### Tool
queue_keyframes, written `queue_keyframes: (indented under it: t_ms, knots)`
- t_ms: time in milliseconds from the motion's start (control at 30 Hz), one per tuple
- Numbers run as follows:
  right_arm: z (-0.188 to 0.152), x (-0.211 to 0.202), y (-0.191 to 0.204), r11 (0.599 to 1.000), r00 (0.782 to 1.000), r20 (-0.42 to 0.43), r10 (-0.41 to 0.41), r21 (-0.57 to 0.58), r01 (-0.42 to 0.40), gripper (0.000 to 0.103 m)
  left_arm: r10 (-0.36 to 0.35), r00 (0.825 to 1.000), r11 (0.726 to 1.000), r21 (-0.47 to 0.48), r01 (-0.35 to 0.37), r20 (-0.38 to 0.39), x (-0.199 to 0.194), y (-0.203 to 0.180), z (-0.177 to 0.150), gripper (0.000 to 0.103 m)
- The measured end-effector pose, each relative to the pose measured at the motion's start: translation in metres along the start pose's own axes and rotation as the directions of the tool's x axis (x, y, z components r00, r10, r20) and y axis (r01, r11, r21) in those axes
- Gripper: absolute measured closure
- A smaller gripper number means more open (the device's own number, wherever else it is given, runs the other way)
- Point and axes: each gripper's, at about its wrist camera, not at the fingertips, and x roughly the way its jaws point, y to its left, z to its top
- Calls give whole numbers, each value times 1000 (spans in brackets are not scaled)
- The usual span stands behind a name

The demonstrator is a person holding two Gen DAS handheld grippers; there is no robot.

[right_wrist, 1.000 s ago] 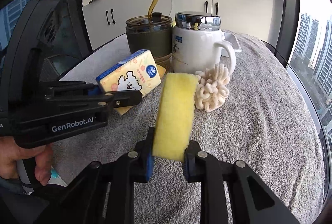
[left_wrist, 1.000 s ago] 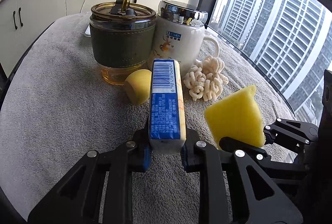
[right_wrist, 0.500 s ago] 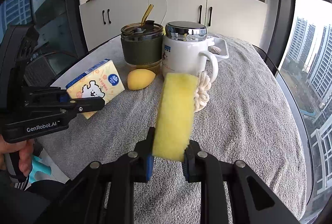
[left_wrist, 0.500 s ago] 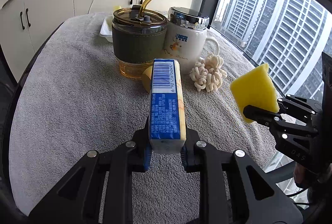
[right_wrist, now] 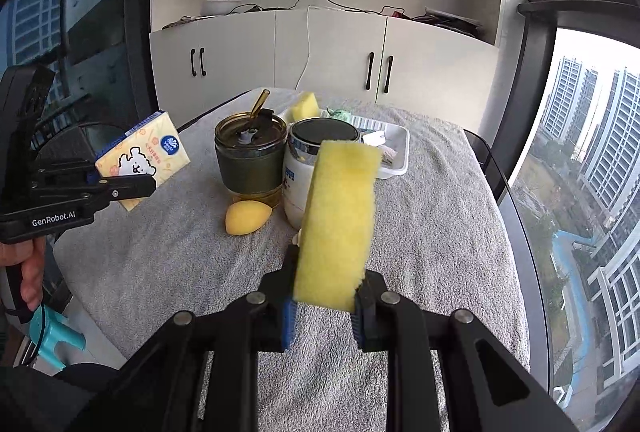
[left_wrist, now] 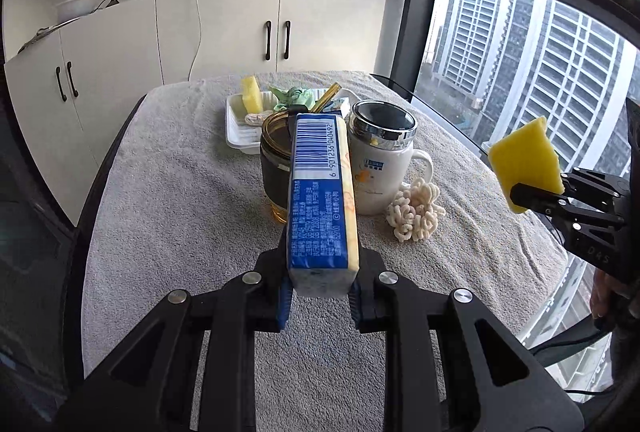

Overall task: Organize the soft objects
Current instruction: 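Lift and carry the carton and yellow sponge over the white tray with both tools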

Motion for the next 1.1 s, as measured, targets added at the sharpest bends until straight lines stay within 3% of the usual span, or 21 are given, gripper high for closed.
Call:
queue_keyframes:
  t_ms: [300,533,800,1100]
  knots:
    - [71,-18,-35,994,993,100,-60,-87,69,79,81,993,993,77,-88,90,-12,29,70,83]
    - [124,1,-56,983,986,137,-91,-144,111,79,125,980,976,157,-149,153,-5,41,124,82]
    - [165,53,-78,982,993,94,-72,-166,87,79,97,989,979,169,-115,114,37,59,167,82]
    - [199,133,-95,979,998,11,-55,-198,56,79,55,998,986,156,-59,29,114,80,194,82]
